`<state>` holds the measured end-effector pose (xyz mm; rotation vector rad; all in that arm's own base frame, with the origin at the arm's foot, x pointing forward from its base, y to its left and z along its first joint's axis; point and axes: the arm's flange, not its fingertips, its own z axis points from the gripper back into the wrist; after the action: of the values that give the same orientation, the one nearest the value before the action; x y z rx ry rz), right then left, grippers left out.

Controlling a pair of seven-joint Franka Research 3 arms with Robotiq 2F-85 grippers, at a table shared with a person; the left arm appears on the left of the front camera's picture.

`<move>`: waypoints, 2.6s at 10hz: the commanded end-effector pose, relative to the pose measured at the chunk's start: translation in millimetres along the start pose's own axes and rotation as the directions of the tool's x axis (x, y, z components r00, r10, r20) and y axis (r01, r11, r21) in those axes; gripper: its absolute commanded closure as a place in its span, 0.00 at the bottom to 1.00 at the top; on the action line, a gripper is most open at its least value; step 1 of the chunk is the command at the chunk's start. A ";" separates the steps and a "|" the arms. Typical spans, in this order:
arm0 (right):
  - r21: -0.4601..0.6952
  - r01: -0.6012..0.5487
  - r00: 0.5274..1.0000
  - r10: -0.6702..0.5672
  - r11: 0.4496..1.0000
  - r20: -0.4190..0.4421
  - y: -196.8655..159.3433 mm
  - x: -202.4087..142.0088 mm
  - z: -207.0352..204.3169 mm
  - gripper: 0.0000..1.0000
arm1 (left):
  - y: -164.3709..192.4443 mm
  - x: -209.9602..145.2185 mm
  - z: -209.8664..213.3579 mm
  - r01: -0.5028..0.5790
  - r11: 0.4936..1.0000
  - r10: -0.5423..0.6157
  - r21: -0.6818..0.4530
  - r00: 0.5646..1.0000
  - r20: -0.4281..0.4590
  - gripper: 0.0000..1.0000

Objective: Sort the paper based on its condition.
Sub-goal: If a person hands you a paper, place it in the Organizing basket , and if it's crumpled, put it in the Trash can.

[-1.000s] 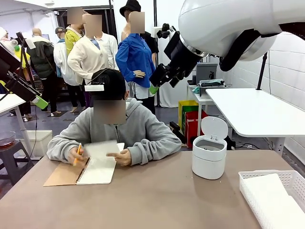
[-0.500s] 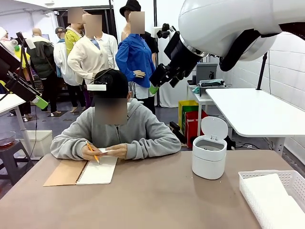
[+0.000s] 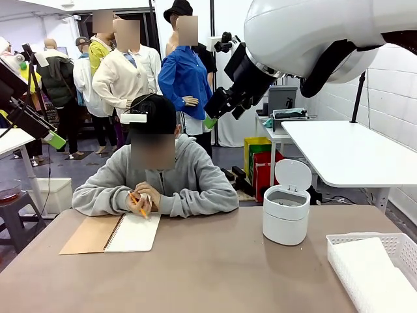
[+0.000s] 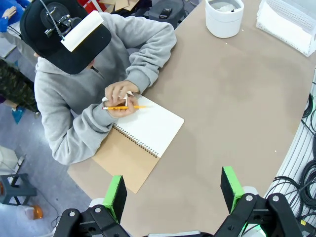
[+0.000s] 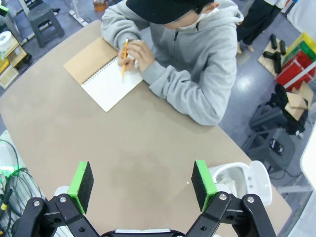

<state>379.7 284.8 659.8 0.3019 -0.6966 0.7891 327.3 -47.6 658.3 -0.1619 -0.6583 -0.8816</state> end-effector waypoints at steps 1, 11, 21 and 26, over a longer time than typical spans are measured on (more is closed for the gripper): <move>0.001 -0.003 1.000 0.003 1.000 0.000 0.3 0.0 -0.2 0.00 | -0.1 0.8 0.2 0.001 1.000 -0.001 0.002 1.000 0.000 0.00; 0.001 -0.003 1.000 0.003 1.000 0.000 0.3 0.0 -0.2 0.00 | -0.1 0.8 0.2 0.001 1.000 -0.001 0.002 1.000 0.000 0.00; 0.001 -0.003 1.000 0.003 1.000 0.000 0.3 0.0 -0.2 0.00 | -0.1 0.8 0.2 0.001 1.000 -0.001 0.002 1.000 0.000 0.00; 0.001 -0.003 1.000 0.003 1.000 0.000 0.3 0.0 -0.2 0.00 | -0.1 0.8 0.2 0.001 1.000 -0.001 0.002 1.000 0.000 0.00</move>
<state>379.7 284.8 659.8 0.3019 -0.6966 0.7891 327.3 -47.6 658.3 -0.1619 -0.6583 -0.8816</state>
